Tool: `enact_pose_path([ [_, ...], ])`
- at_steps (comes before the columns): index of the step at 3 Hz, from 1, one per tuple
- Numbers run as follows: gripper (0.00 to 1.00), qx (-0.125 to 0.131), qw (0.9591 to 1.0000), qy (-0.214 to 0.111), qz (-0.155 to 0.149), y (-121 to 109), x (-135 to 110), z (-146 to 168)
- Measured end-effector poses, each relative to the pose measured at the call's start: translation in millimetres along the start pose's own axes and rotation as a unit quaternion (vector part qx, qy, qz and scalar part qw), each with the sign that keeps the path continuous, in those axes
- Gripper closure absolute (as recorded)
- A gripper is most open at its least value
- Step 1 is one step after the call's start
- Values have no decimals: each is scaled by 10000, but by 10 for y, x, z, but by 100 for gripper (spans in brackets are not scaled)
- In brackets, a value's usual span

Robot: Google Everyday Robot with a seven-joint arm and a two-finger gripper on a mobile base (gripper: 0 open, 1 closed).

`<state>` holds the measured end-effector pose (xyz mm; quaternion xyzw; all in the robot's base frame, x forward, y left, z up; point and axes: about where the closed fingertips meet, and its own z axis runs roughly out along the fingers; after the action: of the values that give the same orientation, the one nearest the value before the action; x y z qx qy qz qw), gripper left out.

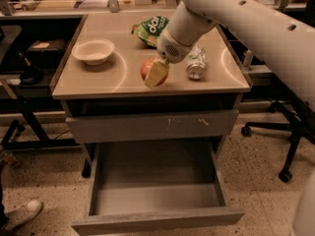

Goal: Place apple into middle drawer

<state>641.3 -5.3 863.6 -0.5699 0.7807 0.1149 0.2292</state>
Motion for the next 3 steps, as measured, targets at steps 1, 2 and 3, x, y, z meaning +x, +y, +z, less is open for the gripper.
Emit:
enact_pose_path([
  [1, 100, -100, 9999, 114, -2, 64, 84, 106],
  [2, 100, -78, 9998, 140, 74, 159, 130, 10],
  [3, 100, -46, 9987, 193, 471, 540, 297, -177],
])
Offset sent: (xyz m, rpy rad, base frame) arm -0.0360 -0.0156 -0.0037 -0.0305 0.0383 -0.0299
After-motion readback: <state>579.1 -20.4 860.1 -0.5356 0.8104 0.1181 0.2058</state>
